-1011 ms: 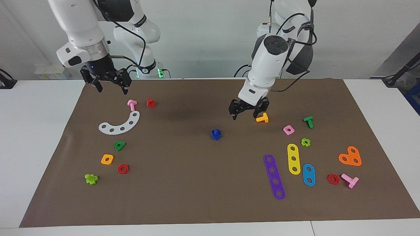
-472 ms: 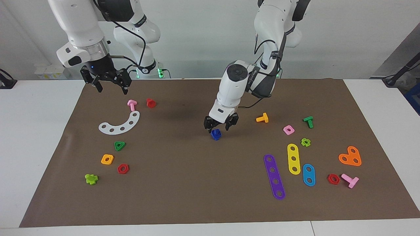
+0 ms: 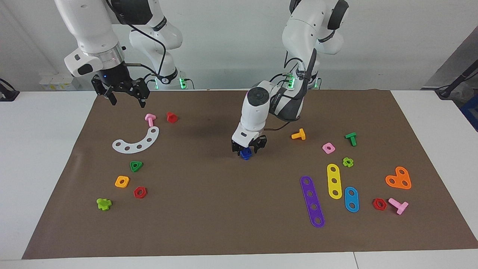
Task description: Unscrew and place screws in storage area
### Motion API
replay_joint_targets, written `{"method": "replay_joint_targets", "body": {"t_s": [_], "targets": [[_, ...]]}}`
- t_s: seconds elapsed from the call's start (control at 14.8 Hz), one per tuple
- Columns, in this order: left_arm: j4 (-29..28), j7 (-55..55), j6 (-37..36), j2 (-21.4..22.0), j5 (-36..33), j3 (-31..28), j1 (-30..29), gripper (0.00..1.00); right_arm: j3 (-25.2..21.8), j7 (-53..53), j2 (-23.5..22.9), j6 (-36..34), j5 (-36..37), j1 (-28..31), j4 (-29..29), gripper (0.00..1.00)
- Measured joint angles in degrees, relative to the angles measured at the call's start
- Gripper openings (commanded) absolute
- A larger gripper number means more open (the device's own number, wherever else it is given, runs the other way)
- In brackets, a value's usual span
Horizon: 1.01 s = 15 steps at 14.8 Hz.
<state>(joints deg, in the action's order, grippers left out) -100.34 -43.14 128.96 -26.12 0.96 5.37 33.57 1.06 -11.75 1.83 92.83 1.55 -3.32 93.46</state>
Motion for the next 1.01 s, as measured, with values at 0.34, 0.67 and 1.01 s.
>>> {"method": "replay_joint_targets", "body": {"t_s": [0.34, 0.67, 1.01], "targets": [[-1.6, 0.0, 1.5, 0.0, -0.9, 0.0, 0.8, 0.59, 0.0, 0.0, 0.0, 0.0, 0.0, 0.0, 0.0, 1.00], [-1.7, 0.0, 1.8, 0.1, -1.0, -0.1, 0.8, 0.47, 0.0, 0.0, 0.0, 0.0, 0.0, 0.0, 0.0, 1.00], [-1.6, 0.0, 1.8, 0.3, -1.0, -0.3, 0.8, 0.16, 0.0, 0.0, 0.0, -0.1, 0.0, 0.0, 0.0, 1.00]]}}
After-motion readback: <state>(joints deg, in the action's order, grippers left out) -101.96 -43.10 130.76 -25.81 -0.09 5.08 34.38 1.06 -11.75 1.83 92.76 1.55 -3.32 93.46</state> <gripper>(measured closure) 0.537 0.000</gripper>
